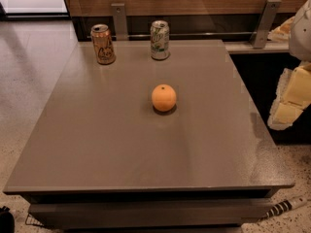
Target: Pick orange can
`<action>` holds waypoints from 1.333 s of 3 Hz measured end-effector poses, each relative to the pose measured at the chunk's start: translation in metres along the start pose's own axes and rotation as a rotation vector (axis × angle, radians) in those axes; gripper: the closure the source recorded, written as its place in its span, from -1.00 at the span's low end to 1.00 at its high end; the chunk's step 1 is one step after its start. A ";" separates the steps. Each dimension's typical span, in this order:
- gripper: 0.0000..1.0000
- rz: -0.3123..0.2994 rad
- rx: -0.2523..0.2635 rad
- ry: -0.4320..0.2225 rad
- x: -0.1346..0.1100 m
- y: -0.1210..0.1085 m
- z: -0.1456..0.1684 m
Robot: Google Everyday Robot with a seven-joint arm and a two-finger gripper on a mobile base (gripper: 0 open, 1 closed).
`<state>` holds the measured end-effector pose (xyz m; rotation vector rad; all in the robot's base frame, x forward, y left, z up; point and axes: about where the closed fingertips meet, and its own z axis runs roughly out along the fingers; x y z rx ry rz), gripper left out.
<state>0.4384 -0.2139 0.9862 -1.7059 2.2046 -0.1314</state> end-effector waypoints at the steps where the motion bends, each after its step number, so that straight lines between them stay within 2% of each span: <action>1: -1.00 0.000 0.000 0.000 0.000 0.000 0.000; 2: -1.00 0.008 0.028 -0.021 -0.006 -0.010 -0.001; 3: -1.00 0.063 0.093 -0.082 -0.020 -0.036 0.001; 4: -1.00 0.146 0.175 -0.198 -0.045 -0.064 0.004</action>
Offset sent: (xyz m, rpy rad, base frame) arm 0.0256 0.0045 0.0078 0.0406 -0.0611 -0.0183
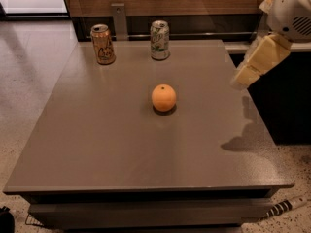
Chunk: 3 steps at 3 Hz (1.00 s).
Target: Pick orange can
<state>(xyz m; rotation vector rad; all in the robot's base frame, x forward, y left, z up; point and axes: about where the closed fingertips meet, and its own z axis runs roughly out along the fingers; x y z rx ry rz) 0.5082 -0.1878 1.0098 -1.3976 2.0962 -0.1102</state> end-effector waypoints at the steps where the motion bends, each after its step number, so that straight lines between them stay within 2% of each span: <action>1: -1.00 0.075 0.035 -0.148 -0.023 -0.010 0.026; 2: -1.00 0.120 0.023 -0.349 -0.062 -0.010 0.056; 3: -1.00 0.135 0.070 -0.541 -0.112 -0.027 0.067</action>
Offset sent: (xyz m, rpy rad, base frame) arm 0.1246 0.1094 0.0309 0.6706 -0.4607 0.0480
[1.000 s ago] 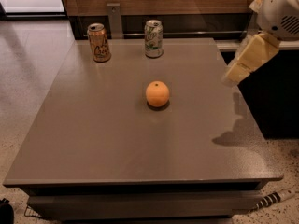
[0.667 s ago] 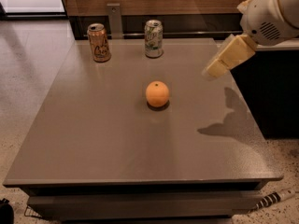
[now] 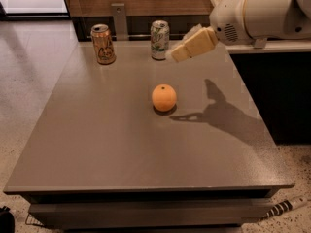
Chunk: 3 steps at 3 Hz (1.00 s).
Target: Pick orange can
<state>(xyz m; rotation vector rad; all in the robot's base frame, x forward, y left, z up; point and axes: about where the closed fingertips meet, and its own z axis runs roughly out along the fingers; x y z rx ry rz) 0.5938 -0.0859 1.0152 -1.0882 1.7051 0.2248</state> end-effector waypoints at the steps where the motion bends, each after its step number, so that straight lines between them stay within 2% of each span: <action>1: -1.00 -0.029 0.020 -0.148 -0.038 -0.009 0.026; 2: -1.00 -0.029 0.020 -0.147 -0.039 -0.009 0.026; 3: -1.00 0.001 0.004 -0.153 -0.035 -0.008 0.043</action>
Offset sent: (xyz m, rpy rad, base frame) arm 0.0233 0.0252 0.0200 0.0843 -0.0961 0.0355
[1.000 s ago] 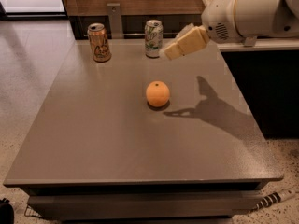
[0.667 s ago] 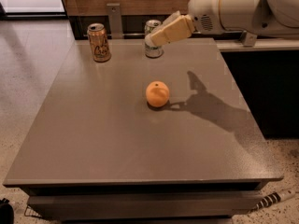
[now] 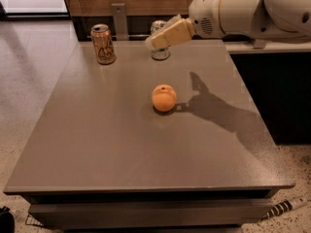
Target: Pick orange can
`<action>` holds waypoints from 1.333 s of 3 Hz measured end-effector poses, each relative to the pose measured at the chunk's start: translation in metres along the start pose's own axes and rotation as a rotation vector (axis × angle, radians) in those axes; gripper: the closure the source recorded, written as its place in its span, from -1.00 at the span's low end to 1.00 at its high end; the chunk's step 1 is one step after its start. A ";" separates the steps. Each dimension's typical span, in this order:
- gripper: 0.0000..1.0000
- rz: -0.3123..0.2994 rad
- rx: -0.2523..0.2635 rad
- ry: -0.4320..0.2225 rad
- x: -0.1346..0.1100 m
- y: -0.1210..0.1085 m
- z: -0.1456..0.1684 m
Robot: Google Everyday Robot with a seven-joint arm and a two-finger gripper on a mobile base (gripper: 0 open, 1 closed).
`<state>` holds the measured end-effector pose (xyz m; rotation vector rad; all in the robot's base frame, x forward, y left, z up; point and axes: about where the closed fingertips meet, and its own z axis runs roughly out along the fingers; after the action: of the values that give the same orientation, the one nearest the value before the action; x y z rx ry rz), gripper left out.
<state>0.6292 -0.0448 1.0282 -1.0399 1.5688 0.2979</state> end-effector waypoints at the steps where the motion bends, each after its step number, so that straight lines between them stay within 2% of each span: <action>1: -1.00 0.050 -0.022 -0.013 0.016 0.005 0.040; 4: -1.00 0.110 -0.056 -0.093 0.047 0.013 0.169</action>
Offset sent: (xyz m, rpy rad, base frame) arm 0.0922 0.0843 -0.0888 0.1106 0.0500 0.0330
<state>0.7351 0.0580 0.9317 -0.9709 1.5431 0.4620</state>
